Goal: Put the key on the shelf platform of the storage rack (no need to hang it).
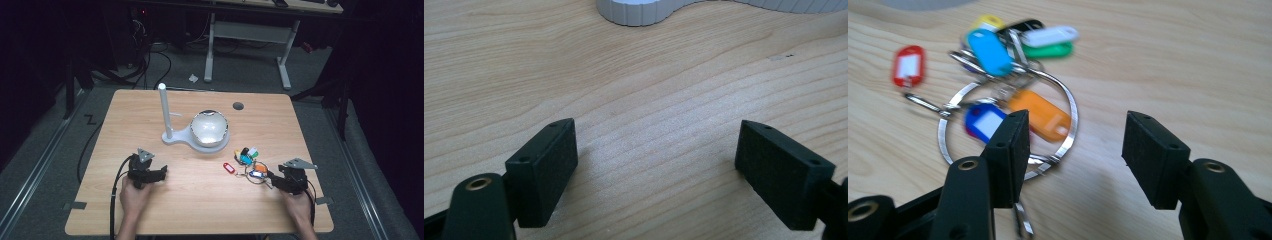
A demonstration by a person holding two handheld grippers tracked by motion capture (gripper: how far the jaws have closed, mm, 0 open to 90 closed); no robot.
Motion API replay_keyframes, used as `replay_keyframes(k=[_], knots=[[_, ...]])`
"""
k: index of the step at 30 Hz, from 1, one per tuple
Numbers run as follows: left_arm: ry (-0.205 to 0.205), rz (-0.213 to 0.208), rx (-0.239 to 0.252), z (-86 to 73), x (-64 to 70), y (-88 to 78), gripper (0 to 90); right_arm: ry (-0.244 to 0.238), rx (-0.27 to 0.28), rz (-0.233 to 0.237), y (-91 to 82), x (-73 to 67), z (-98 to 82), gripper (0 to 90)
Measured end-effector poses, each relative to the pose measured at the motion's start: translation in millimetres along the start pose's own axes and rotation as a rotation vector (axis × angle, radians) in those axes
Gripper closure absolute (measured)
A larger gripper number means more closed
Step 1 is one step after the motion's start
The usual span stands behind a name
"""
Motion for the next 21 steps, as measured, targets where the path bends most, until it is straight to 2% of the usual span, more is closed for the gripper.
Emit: replay_keyframes(k=[3,6,8,12,16,21], knots=[[-0.001,0.0,0.0,0.0,0.0,0.0,17.7,-0.031,-0.008,0.039,5.6,-12.6,7.1,44.7],[-0.002,0.001,0.0,0.0,0.1,-0.1,17.7,-0.053,-0.009,0.05,10.4,-19.2,12.3,43.2],[-0.001,0.0,0.0,0.0,0.0,-0.1,17.6,-0.054,-0.032,0.07,19.2,-27.0,19.8,36.3],[-0.001,0.0,-0.001,0.0,0.0,-0.1,17.6,-0.057,-0.029,0.076,26.8,-32.0,27.5,31.6],[0.0,-0.001,-0.001,0.0,-0.1,-0.2,17.7,-0.055,-0.056,0.082,38.1,-37.8,34.2,27.5],[0.0,-0.001,-0.001,0.0,-0.1,-0.2,17.7,-0.087,-0.089,0.09,52.0,-46.2,41.6,25.9]])
Point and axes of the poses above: each handheld gripper's, and its own axes: y roughly forward along the jaws, z roughly out of its top, x roughly to its right, the point moved 6 cm from there along y, roughly forward along the jaws, and after that the axes turned 6 degrees about x, right-handed, at the moved point
